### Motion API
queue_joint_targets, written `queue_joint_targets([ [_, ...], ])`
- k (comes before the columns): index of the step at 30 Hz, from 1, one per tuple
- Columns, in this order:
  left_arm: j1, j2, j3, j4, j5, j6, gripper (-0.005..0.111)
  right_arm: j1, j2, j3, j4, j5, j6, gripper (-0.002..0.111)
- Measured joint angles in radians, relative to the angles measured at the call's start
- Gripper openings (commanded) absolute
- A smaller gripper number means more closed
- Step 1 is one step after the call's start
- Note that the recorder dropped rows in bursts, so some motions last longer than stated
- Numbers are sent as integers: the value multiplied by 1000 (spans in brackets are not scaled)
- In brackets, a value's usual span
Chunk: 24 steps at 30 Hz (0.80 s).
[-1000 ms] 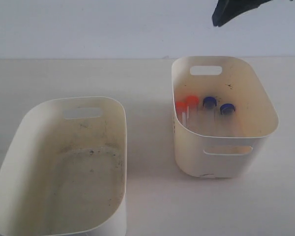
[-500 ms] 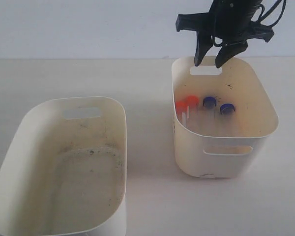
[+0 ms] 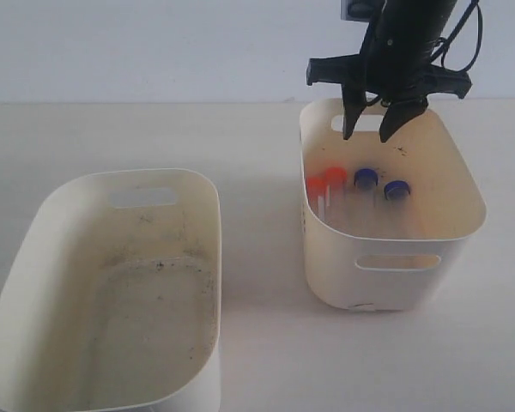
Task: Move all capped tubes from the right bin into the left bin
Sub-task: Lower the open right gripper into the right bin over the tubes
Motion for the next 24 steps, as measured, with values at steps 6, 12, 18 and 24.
queue_joint_targets([
  [6,0,0,0,0,0,0,4,0,8,0,0,0,15,46],
  [12,0,0,0,0,0,0,4,0,49,0,0,0,19,46],
  [18,0,0,0,0,0,0,4,0,51,42,-59,0,25,46],
  [24,0,0,0,0,0,0,4,0,52,65,-75,0,33,46],
])
